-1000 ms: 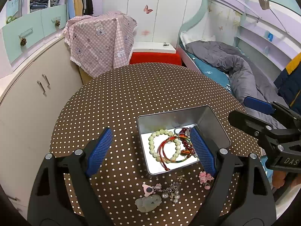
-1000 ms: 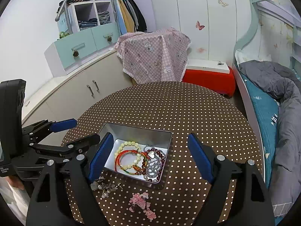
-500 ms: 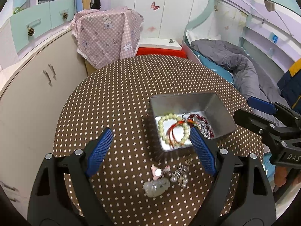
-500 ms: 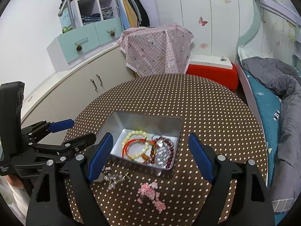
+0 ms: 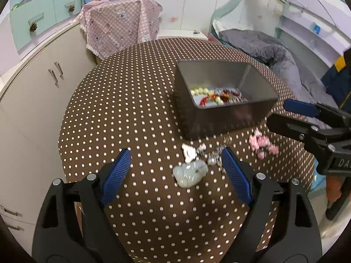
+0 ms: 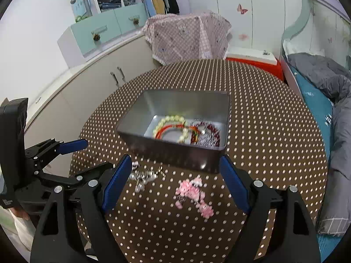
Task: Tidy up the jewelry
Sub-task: 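Withdraw both tools and lower the left tool onto the pale jade pendant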
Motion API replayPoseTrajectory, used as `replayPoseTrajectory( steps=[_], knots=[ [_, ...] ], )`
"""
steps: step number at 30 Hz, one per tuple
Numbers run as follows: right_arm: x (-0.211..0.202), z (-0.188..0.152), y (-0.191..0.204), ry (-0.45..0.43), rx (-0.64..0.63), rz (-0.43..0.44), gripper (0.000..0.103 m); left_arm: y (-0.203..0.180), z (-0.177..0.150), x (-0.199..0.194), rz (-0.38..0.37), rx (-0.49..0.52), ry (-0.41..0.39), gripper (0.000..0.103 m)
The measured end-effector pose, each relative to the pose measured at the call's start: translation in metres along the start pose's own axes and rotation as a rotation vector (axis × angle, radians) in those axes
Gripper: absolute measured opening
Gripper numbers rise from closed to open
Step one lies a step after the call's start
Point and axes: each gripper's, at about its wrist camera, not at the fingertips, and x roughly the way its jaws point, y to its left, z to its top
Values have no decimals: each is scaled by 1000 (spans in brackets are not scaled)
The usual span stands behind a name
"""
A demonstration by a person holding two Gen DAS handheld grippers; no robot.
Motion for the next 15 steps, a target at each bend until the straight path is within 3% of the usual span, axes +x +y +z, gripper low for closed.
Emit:
replayPoseTrajectory(
  steps=[3,12,15],
  knots=[
    [4,-4,3,21,4,4,78,-7,-9,2,-7,50,-6,82],
    [12,-17,8,64,16,21,78,-17,-20,19,-16,114,3,39],
    [14,-20,13,73,2,30,78,-19,-23,19,-39,132,-10,36]
  ],
)
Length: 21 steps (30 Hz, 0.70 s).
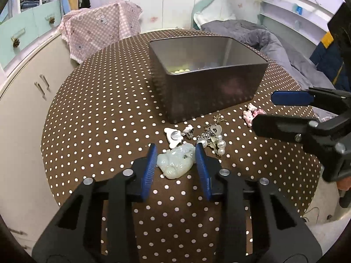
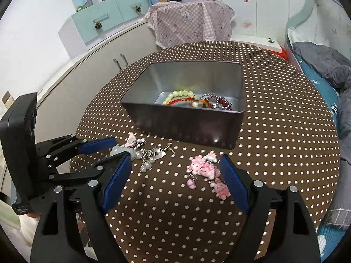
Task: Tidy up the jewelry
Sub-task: 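Withdraw both tools and lower the left tool onto the pale jade pendant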
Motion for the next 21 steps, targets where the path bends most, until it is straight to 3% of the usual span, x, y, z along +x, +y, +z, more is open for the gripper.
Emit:
replayPoseTrajectory(
  steps=[18,21],
  knots=[
    [14,-13,13,47,-56,11,78,6,-12,-6,-34,25,-18,36],
    [15,-12,13,50,-53,13,78,3,-14,-4,-27,49,-2,54]
  ],
)
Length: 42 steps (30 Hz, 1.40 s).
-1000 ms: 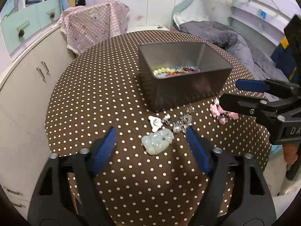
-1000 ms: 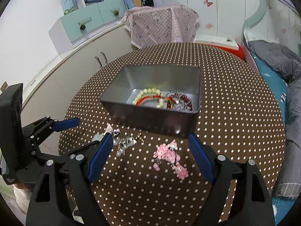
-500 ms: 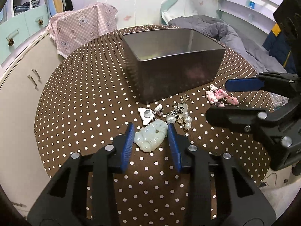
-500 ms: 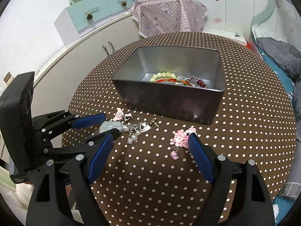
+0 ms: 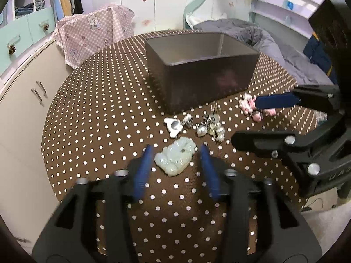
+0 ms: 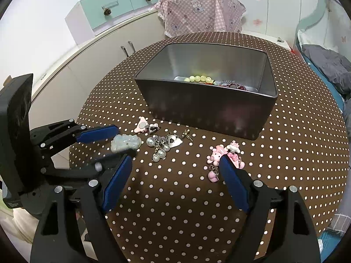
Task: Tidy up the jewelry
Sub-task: 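Withdraw both tools and lower the left tool onto the pale jade pendant, then close the left tool on the jade pendant while the right grasps silver charms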
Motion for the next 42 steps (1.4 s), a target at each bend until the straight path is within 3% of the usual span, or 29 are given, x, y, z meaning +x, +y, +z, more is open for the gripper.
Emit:
replayPoseTrajectory(
  steps=[3,4,7,17,21,23,25,33,42],
  knots=[
    [0,0,0,1,1,-1,78,-2,-3,3,-3,2,3,53],
    [0,0,0,3,2,-2,78,0,-1,3,-3,-6,5,41],
    [2,1,1,5,3,-7,78,6,2,4,0,-33,8,37],
    [17,2,12,30,-38,54,34,15,-1,-2,3,-111,-14,37],
    [24,6,20,18,-72,13,28,16,-2,-2,5,-130,-22,37],
    [27,8,24,13,-105,-35,13,16,-3,-2,3,-143,-27,37],
    [27,6,26,11,-140,-69,8,17,-3,-3,0,-148,-30,37],
    [16,2,9,9,-77,-40,8,21,-4,-8,-12,-165,-61,37],
    [-14,7,-4,-60,-36,-36,8,24,6,-12,-18,-161,-84,37]
  ],
)
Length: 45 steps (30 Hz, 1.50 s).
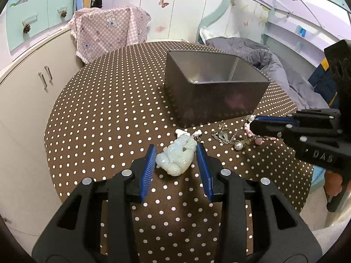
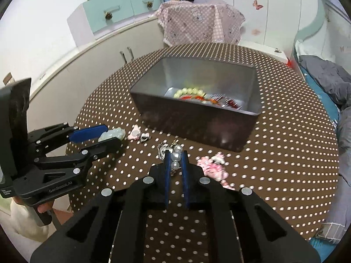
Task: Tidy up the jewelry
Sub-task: 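Close the left tool on the jade pendant while the right grasps silver charms, then carry both items over the tin box and open both tools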
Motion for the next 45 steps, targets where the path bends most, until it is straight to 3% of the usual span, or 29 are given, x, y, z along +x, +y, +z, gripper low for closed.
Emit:
replayPoseTrajectory(
  steps=[32,38,45],
  knots=[
    [-81,73,-8,-329,-89,-41,8,-25,76,-27,-14,82,-216,37],
    [-69,78,-17,-317,-76,-47,8,-28,82,-18,-23,90,-207,37],
    [-31,70,-33,-207,-21,-34,8,-34,82,4,-25,91,-150,37]
  ],
)
